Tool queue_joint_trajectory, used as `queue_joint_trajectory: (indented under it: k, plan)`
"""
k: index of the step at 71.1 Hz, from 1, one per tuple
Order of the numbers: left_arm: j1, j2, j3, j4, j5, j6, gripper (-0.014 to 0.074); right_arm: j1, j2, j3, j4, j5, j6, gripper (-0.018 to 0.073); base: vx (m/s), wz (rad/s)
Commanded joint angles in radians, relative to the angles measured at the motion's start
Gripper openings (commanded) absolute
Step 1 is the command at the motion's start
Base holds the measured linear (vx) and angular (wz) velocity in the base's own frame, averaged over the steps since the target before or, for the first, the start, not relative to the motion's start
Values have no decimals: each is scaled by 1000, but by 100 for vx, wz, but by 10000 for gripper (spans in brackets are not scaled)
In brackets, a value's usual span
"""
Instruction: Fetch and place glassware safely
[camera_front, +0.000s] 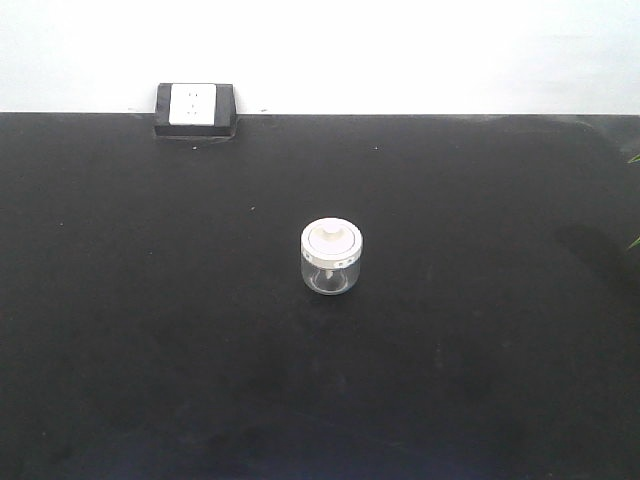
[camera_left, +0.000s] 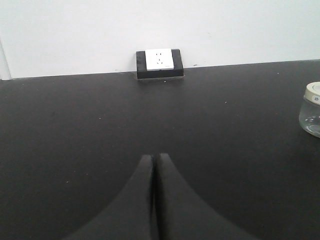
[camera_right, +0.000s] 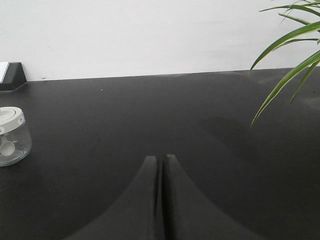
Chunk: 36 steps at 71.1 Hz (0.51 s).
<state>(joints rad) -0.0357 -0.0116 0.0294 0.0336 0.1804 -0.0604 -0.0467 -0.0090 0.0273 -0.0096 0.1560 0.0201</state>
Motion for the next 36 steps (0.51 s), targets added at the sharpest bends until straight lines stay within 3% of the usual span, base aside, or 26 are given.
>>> queue_joint_trajectory:
  k: [1,36]
  plan:
    - [1,-12,26,-10,-78,-2,-7,-7,-14,20,-2,-66,-11,-3,0,0]
    - [1,-12,26,-10,-78,-2,-7,-7,-14,20,10,-64,-9,-3,0,0]
